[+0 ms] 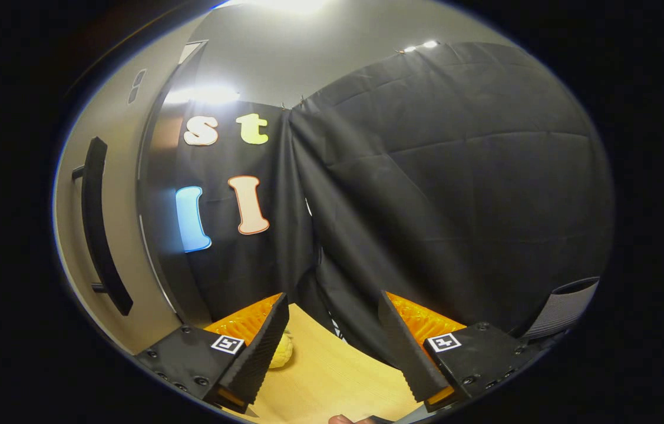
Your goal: Grasp the bottle in the cabinet with the left hand and place it on the coaster, then close the right door with the right hand and the left door with the left hand.
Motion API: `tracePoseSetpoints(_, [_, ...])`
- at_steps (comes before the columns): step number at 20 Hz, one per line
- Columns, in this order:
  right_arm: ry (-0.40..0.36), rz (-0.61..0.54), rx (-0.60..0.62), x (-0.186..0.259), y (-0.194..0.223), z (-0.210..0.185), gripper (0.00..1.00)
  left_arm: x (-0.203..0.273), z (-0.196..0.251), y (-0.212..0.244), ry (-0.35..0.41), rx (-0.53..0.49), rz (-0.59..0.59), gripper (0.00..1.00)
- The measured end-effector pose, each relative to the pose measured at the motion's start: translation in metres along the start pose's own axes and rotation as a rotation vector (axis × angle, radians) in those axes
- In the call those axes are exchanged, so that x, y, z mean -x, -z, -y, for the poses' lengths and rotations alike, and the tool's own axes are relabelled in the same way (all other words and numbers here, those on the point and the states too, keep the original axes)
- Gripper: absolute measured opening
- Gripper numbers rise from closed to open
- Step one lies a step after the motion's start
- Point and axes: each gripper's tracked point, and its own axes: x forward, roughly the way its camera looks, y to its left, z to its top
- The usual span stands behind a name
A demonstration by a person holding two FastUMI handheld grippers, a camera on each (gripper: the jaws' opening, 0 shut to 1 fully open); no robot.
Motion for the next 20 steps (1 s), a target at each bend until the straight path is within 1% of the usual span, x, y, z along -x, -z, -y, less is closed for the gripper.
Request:
tracePoseSetpoints(1, [0.002,0.002,-0.002,0.0,0.001,0.001,0.97,-0.006,-0.001,-0.001,-0.011,-0.012,0.007,0.81])
tracePoseSetpoints(2, [0.003,0.002,-0.004,-0.003,0.001,0.001,0.97,-0.003,0.0,0.0,-0.004,-0.02,0.003,0.71])
tracePoseSetpoints(6, [-0.003,-0.001,-0.008,-0.005,0.005,0.002,0.97,0.001,0.003,-0.002,0.006,-0.017,0.003,0.71])
tracePoseSetpoints(10, [-0.023,0.003,-0.005,-0.008,0.003,-0.004,0.97,0.009,0.006,-0.011,0.021,-0.037,0.01,0.7])
tracePoseSetpoints(11, [-0.029,0.001,-0.001,-0.009,0.003,-0.006,0.92,0.014,0.008,-0.014,0.032,-0.035,0.015,0.7])
tracePoseSetpoints(13, [-0.04,0.001,0.001,-0.009,0.002,-0.01,0.92,0.023,0.011,-0.02,0.053,-0.033,0.025,0.7])
tracePoseSetpoints(14, [-0.044,0.0,0.002,-0.007,0.002,-0.011,0.97,0.028,0.012,-0.023,0.061,-0.035,0.03,0.7])
tracePoseSetpoints(20, [-0.074,-0.002,0.009,0.002,0.004,-0.019,0.97,0.072,0.018,-0.043,0.121,-0.041,0.064,0.7])
